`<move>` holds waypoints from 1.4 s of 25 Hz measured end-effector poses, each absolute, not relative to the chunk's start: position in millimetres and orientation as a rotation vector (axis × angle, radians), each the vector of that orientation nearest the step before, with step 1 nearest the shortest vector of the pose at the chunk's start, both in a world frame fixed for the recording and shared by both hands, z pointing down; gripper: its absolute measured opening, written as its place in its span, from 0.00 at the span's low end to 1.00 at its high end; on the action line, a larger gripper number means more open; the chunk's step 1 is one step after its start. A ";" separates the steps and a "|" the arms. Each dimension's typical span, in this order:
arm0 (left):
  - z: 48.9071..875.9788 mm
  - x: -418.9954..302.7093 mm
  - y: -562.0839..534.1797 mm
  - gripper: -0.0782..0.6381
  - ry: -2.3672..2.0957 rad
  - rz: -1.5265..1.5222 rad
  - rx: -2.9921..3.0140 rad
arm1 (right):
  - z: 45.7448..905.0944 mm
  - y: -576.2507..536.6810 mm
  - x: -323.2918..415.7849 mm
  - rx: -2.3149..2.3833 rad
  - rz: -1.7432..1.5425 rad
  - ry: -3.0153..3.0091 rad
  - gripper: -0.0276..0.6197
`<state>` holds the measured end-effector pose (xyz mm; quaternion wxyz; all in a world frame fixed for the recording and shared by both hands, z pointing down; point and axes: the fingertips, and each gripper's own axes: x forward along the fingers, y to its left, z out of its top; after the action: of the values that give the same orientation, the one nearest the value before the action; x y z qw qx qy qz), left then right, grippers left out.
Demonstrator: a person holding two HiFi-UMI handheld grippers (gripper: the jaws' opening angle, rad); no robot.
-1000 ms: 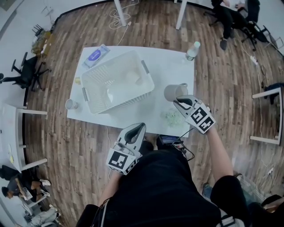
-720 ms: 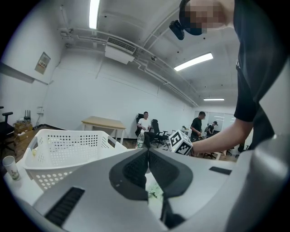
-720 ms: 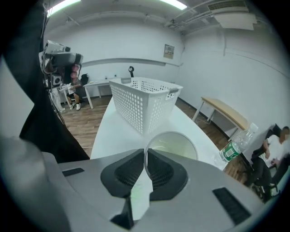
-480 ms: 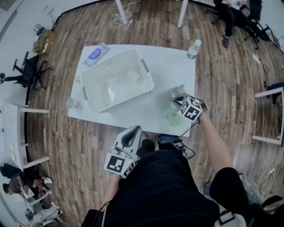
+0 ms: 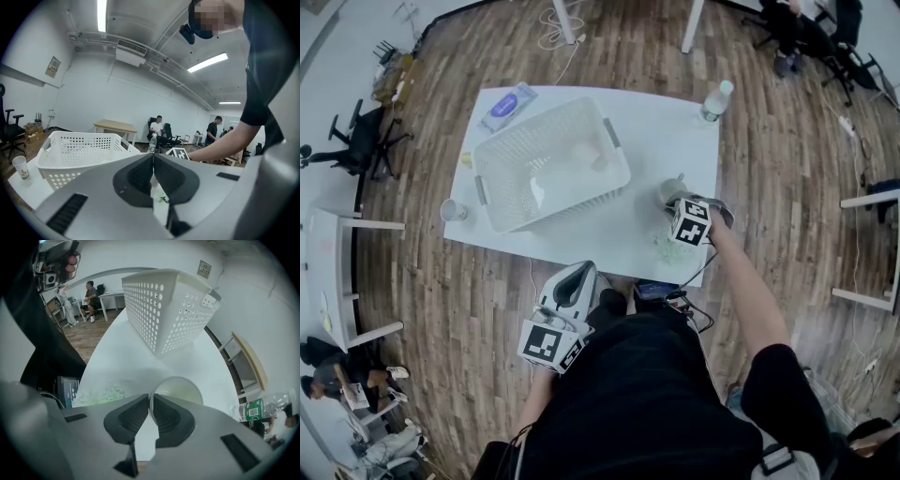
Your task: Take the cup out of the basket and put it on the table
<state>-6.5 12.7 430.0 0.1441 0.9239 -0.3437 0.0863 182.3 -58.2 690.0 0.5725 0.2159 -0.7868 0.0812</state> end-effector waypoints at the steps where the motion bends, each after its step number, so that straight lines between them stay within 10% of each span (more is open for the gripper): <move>1: 429.8 -6.4 12.6 0.12 -0.990 0.246 2.664 | 691.0 -58.9 182.7 0.511 0.185 -1.837 0.11; 35: 405.8 -6.0 0.5 0.12 -0.980 0.152 2.748 | 398.2 2.3 14.5 0.876 0.235 -2.915 0.08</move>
<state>-6.0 0.5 405.8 0.1096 0.9350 -0.3334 0.0517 14.5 2.3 398.2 0.0446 0.2867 -0.9539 0.0771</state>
